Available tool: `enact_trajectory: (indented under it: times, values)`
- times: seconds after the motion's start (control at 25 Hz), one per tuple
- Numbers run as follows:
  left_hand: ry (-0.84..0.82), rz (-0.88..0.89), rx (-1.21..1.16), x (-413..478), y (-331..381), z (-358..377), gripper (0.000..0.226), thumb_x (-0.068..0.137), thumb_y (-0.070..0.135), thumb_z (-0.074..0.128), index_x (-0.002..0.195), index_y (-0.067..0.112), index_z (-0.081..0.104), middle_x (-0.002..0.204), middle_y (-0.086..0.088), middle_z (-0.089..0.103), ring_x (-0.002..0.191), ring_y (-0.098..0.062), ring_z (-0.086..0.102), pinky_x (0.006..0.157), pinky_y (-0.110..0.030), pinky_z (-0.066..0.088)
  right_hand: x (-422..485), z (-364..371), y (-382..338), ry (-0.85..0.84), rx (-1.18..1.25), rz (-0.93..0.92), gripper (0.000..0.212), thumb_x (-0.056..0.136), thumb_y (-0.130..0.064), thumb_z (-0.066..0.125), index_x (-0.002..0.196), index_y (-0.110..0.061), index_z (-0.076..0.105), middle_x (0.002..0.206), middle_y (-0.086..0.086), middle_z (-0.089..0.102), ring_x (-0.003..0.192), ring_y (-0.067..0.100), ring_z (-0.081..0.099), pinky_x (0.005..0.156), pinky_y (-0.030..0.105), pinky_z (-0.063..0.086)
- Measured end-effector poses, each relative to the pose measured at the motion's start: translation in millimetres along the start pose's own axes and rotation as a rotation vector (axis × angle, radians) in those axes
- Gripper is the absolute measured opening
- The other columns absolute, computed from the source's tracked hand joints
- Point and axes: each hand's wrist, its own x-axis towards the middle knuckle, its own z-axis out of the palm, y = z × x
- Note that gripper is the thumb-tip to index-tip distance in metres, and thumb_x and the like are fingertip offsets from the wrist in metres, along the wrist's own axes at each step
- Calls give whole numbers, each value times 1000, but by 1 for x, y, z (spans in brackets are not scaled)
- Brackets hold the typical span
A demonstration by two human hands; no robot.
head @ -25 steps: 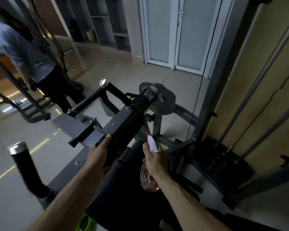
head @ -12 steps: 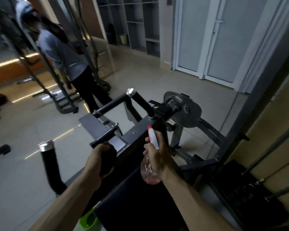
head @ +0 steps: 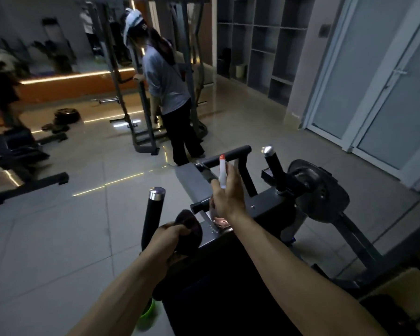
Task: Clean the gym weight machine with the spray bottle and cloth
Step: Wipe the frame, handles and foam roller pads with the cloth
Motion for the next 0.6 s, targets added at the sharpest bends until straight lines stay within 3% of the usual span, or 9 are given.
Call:
enact_trajectory:
  times: [0.04,0.12,0.2,0.28,0.32,0.36,0.44,0.52,0.6]
  values:
    - [-17,2,-8,0,-1,-3,18,94,5,62,110,12,66,108,-18,69,102,-33,68,74,-41,60,5,3,4,-3,-16,-1,57,100,-21,52,155,-22,36,143,-9,42,112,7,51,85,17,44]
    - [-36,4,-5,4,-3,-6,23,93,5,63,114,13,67,110,-16,71,103,-30,68,80,-44,61,11,6,12,-19,-49,-16,62,100,-29,54,158,-27,32,142,-10,46,115,14,56,95,36,53]
    - [-62,3,22,5,-6,-4,23,93,6,63,113,16,68,109,-13,72,103,-27,69,83,-44,61,8,3,18,-72,-74,-30,74,95,-32,58,160,-32,23,136,-3,51,108,20,62,93,48,57]
    - [-92,-7,35,5,-5,3,21,94,6,62,110,19,70,107,-11,74,103,-26,69,87,-45,60,-5,-7,21,-113,-54,-21,88,92,-29,57,164,-34,7,152,3,43,123,16,57,104,43,52]
    - [-109,-15,56,5,-5,9,21,95,6,61,109,19,71,107,-12,74,103,-26,69,88,-45,60,-16,-16,20,-88,-31,-16,88,91,-29,54,164,-32,6,162,2,34,136,11,46,112,37,43]
    - [-130,-23,79,5,-4,16,21,96,7,60,110,18,71,106,-12,75,102,-26,70,89,-45,59,-28,-26,22,-42,10,-15,84,90,-29,53,164,-29,12,167,-1,27,144,5,34,117,33,34]
    - [-229,29,126,4,-3,36,23,97,6,60,113,18,70,105,-11,76,100,-27,72,88,-41,58,-56,-48,29,29,94,-20,69,91,-28,51,158,-29,32,164,-9,32,148,-1,29,120,32,30]
    - [-358,169,193,4,-4,67,31,95,1,64,122,16,67,109,-10,76,101,-24,73,90,-36,58,-87,-65,40,74,84,9,52,103,-36,45,154,-31,42,163,-16,32,148,-4,29,118,24,32]
    - [-349,463,355,3,-8,96,46,91,-1,68,133,17,62,119,-3,72,105,-9,70,90,-23,56,-113,-74,46,116,132,135,52,107,-52,41,156,-34,41,166,-18,23,149,-3,27,118,22,33]
